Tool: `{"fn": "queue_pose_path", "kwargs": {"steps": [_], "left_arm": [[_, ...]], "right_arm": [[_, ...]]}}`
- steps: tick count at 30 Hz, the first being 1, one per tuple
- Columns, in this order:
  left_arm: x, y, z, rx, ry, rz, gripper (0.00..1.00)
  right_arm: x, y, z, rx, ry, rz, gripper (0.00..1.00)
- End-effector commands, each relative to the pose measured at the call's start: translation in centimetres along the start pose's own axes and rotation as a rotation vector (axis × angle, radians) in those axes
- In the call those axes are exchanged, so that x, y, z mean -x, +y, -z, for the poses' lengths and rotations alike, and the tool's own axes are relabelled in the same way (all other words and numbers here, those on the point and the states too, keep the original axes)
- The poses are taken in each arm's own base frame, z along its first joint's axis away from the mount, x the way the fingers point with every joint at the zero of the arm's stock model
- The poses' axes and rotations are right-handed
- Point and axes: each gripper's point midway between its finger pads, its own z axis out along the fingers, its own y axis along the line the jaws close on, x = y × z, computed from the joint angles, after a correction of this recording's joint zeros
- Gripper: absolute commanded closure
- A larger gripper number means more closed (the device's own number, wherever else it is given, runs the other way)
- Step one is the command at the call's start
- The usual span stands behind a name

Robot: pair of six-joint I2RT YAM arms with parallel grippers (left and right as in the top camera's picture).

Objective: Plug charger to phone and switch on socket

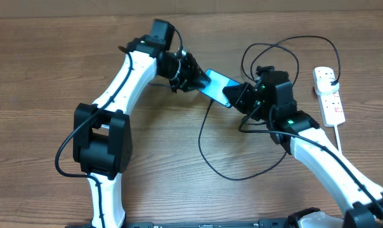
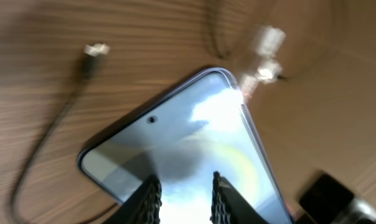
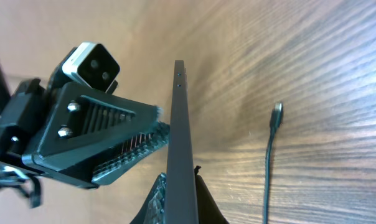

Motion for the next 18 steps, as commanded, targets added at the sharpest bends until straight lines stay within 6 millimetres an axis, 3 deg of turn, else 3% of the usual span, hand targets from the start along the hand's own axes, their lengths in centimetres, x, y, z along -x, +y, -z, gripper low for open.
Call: {"fn": "queue_pose_path", "kwargs": {"steps": [1,9,18], "left_arm": [[-2.6,-4.7,1.3,-0.252,0.171,-0.144,0.69],[-2.4,-7.3,1.7,-0.338,0.194,-0.13,0.68],[-1.7,-9.4,1.7,-0.378,0.172,-0.118,0.68]], "right_arm": [[4.1,2.5,3.3,0.054,-0.18,-0.089,0.96],[6.7,4.8,4.5,0.168,-0.292,-0.238,0.96],[7.2,5.8,4.8,0.219,-0.303,-0.29,0.96]]}}
